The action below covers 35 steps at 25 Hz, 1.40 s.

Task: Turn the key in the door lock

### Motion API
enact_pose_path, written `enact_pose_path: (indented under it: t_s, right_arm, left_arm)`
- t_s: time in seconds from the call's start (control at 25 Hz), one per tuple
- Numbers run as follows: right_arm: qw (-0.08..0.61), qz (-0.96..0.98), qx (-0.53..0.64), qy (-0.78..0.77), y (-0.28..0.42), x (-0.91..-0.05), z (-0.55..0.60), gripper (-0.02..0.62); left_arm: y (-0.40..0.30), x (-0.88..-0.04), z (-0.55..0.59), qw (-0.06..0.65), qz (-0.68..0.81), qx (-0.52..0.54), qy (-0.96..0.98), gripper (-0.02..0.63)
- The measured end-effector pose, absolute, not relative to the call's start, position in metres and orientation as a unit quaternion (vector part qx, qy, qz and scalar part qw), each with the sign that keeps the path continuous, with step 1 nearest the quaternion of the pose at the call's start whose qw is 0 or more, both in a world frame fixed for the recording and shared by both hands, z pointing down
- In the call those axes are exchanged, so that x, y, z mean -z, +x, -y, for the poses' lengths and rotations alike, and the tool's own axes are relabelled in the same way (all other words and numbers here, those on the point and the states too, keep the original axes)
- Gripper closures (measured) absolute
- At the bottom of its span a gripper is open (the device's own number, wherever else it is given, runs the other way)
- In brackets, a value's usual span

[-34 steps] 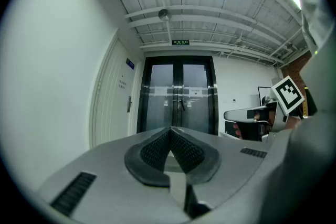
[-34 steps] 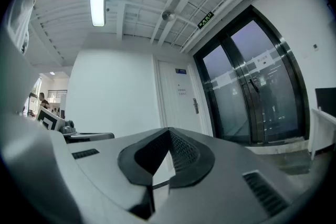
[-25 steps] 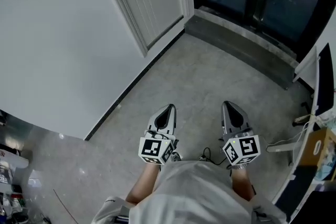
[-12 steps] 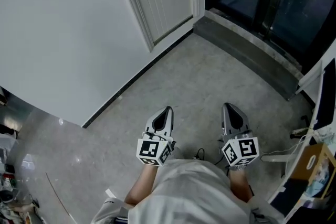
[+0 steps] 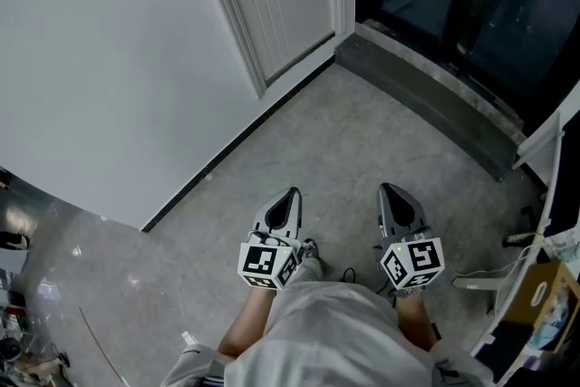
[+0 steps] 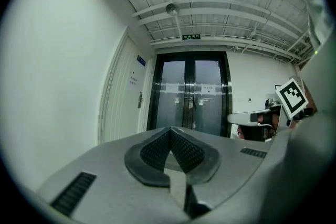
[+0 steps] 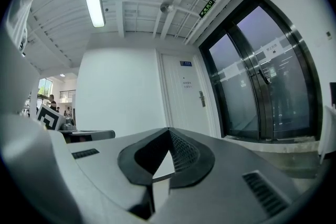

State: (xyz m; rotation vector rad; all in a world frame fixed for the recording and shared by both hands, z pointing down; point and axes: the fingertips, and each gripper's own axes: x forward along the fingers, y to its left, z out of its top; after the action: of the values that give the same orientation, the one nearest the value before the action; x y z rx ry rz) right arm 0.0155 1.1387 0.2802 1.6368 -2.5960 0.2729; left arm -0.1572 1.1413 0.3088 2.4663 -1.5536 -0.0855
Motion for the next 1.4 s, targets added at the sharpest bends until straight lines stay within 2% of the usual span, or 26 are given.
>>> enact_pose_path:
  t_s: [0.32, 0.88, 1.4]
  right_arm:
    - [0.050, 0.831, -0.089, 0.547, -0.004, -0.290, -1.058, 0.595]
    - [0.046, 0.812, -0.090, 0.574, -0.072, -0.309, -0.949, 0.595]
    - [0.047, 0.799, -0.101, 0.591, -0.063, -0.326, -0.864, 0.595]
  left_arm:
    - [-0.180, -0.318, -1.051, 0.117, 0.513, 0.041, 0.850, 0.597]
    - [-0.238, -0.329, -0.931, 0.112, 0.482, 0.043, 0.868, 0.597]
    - [-0.240, -0.349, -0.855, 0.120, 0.480, 0.030, 0.868, 0.597]
